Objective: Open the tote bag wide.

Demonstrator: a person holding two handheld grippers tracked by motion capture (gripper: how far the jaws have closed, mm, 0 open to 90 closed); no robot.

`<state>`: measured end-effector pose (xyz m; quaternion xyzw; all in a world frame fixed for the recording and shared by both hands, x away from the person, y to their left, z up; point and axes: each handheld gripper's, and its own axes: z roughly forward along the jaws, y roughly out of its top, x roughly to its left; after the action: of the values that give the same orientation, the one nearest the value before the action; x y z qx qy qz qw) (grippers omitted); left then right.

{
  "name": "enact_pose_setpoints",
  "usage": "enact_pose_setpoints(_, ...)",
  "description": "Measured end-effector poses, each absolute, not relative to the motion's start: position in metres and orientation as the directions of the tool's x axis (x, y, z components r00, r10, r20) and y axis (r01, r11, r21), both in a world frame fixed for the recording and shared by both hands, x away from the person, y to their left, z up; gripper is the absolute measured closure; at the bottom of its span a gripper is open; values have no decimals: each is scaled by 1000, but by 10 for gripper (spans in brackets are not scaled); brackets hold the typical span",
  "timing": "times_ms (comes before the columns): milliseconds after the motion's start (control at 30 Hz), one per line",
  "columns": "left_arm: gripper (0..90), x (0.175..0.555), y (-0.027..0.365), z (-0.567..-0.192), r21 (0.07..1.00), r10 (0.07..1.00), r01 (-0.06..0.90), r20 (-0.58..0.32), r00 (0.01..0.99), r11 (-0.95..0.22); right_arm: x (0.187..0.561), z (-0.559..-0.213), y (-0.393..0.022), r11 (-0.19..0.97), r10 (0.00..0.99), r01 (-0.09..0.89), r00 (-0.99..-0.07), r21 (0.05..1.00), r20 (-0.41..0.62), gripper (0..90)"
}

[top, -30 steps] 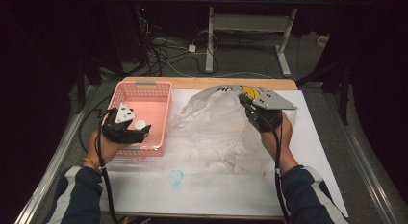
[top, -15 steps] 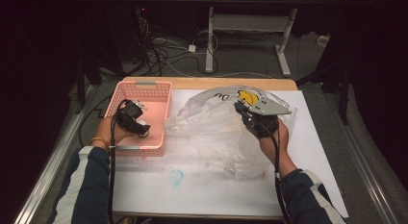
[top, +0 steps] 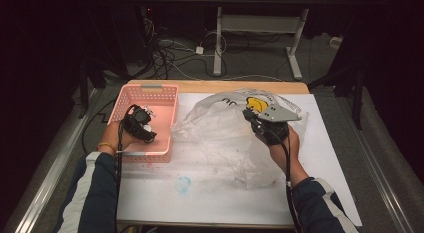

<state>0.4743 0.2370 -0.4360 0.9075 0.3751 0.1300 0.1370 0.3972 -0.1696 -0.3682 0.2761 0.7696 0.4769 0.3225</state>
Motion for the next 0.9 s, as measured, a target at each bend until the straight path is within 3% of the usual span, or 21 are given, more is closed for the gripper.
enact_pose_setpoints(167,471,476,240,-437,359,731,661,98,676,-659,397,-368,-169,398,729,114,-642,910,-239,900)
enact_pose_setpoints(433,476,478,240,-435,359,741,661,155,654,-659,399,-369,-169,396,734,124,-638,910,-233,900)
enact_pose_setpoints(900,478,482,244,-424,487,787,649,142,600,-584,404,-368,-169,399,741,126,-628,908,-238,900)
